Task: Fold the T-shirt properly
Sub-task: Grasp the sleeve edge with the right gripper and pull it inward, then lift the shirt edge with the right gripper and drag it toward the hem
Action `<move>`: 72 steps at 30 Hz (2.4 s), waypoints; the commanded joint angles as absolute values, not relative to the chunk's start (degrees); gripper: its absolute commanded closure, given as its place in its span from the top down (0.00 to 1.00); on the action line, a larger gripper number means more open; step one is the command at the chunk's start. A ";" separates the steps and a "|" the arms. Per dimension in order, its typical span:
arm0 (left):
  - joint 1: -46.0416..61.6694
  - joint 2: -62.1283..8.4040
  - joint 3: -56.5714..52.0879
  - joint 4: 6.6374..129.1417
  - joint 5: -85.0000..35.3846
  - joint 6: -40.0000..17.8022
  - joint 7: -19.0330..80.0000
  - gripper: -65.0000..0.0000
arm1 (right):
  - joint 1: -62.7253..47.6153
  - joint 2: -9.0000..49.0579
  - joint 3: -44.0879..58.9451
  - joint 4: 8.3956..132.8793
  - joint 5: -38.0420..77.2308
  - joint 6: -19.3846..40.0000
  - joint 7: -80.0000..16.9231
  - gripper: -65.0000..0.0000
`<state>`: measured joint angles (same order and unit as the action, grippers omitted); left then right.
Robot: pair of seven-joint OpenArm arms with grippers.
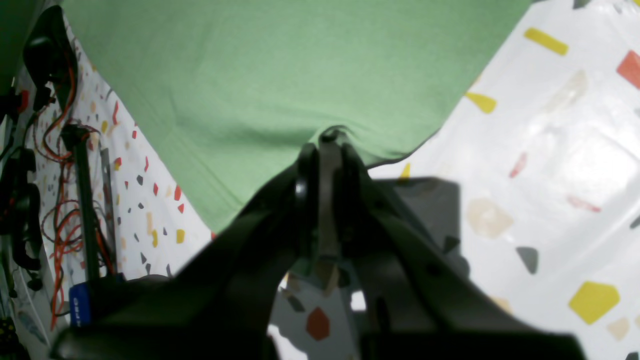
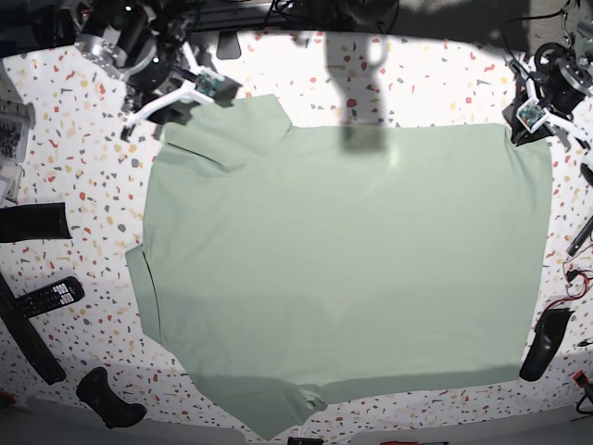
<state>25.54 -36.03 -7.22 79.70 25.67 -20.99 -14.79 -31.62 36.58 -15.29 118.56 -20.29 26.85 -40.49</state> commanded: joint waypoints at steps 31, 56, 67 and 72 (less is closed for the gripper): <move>25.56 -37.15 -7.66 80.23 25.39 -20.56 -15.07 0.00 | -20.21 41.28 -14.98 105.47 -17.82 25.10 -32.16 0.49; 25.56 -37.17 -7.66 81.12 25.41 -20.56 -15.07 0.00 | -19.07 41.28 -14.98 118.50 -15.79 24.62 -35.90 0.00; 25.52 -37.17 -7.68 88.42 25.41 -20.53 -15.05 0.00 | -19.07 41.23 -14.98 118.50 -15.79 22.13 -36.01 0.00; 24.88 -36.99 -7.68 89.08 25.36 -20.58 -14.98 0.00 | -18.87 40.03 -14.98 118.30 -10.85 20.36 -36.01 0.00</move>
<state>25.30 -36.01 -7.18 88.18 25.91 -21.30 -13.65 -19.22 39.46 -15.29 117.47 -10.28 20.95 -36.93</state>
